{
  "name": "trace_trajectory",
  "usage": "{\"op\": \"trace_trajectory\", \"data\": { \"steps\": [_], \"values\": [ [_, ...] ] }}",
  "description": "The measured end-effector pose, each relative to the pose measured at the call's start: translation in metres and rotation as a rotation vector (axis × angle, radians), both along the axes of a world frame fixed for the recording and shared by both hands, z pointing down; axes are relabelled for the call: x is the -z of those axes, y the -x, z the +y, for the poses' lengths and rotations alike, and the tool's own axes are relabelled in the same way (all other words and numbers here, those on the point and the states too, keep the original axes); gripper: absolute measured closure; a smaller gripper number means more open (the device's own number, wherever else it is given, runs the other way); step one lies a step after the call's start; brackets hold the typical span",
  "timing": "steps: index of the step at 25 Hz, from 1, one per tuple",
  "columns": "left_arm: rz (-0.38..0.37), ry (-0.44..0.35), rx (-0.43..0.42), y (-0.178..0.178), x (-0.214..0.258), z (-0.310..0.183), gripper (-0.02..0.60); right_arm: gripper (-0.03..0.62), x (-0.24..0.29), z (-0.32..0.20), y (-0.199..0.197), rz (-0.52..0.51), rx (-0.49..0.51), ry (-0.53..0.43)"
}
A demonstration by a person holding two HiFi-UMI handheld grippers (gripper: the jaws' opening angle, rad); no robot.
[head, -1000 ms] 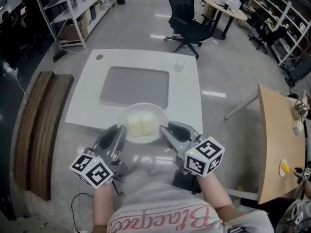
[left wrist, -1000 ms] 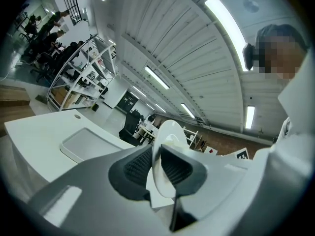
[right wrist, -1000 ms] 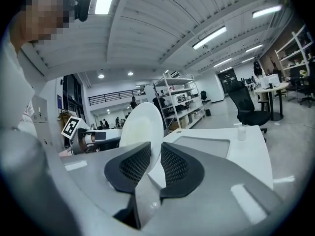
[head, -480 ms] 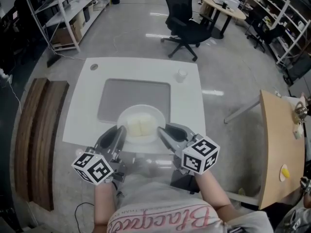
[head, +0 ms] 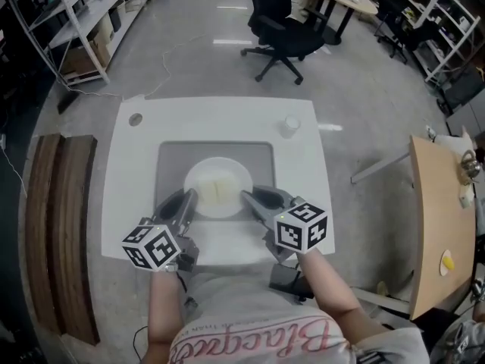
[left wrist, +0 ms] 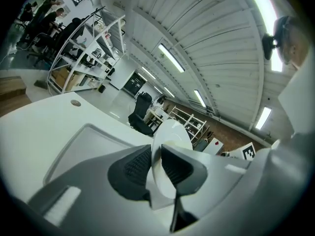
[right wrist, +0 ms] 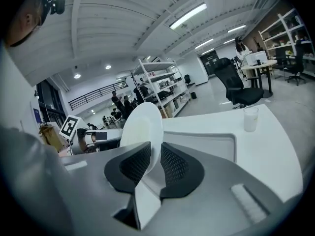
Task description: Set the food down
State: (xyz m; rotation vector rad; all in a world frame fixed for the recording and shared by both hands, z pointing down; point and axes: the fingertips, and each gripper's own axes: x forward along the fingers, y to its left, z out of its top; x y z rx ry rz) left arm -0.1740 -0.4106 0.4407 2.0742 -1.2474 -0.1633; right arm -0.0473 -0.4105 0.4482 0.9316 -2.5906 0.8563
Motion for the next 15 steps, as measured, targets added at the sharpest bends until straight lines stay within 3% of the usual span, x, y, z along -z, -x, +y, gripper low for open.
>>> {"op": "trace_trajectory", "data": {
  "steps": [15],
  "values": [
    [-0.063,0.290,-0.099,-0.001,-0.096,-0.042,0.511,0.522,-0.088,-0.033,0.001,0.084,-0.112,0.272]
  ]
}}
